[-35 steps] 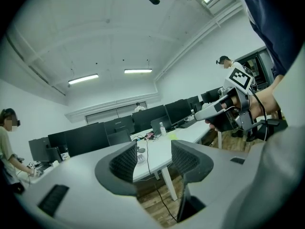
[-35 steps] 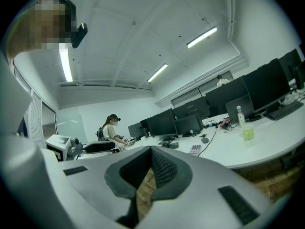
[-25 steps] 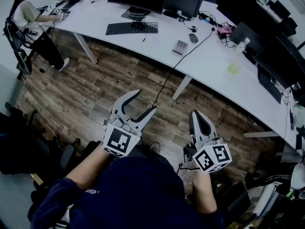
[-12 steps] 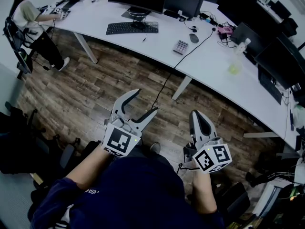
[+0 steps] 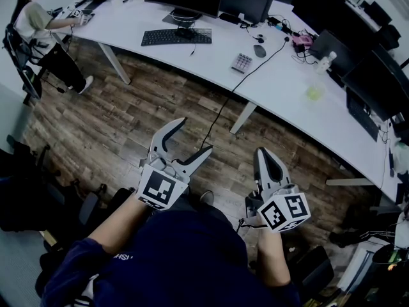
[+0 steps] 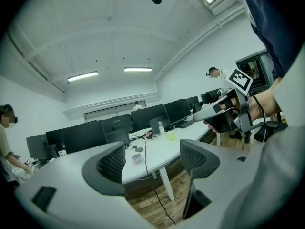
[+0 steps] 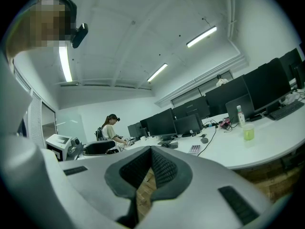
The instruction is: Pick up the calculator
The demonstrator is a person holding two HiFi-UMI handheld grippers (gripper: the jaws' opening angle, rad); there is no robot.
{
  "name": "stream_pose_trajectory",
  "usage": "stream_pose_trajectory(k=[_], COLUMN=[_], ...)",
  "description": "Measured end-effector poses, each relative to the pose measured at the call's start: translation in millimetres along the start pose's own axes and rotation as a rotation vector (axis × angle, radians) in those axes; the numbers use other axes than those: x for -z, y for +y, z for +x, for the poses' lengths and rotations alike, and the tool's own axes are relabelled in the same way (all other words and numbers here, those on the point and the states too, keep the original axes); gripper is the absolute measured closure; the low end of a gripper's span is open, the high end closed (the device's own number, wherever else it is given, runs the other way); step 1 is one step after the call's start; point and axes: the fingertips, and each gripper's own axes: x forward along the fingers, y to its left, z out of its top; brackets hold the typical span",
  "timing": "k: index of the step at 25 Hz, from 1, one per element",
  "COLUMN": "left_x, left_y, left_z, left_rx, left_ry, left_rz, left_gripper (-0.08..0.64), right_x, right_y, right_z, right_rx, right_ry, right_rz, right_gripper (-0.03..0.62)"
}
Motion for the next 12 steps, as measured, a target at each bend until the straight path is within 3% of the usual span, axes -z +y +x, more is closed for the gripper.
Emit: stream_pose_trajectory(k=[12], left_x=[1], left_y=[-19], left_z=[24], left_rx=[-0.026], left_ry=[0.050], left_rz=[0.003], left_gripper=[0.184], right_x=[0], right_y=[-33], right_z=[-2], right_rx=[-0.038], right_ry=[0.017], right_rz=[0.012], right_gripper=[0.589])
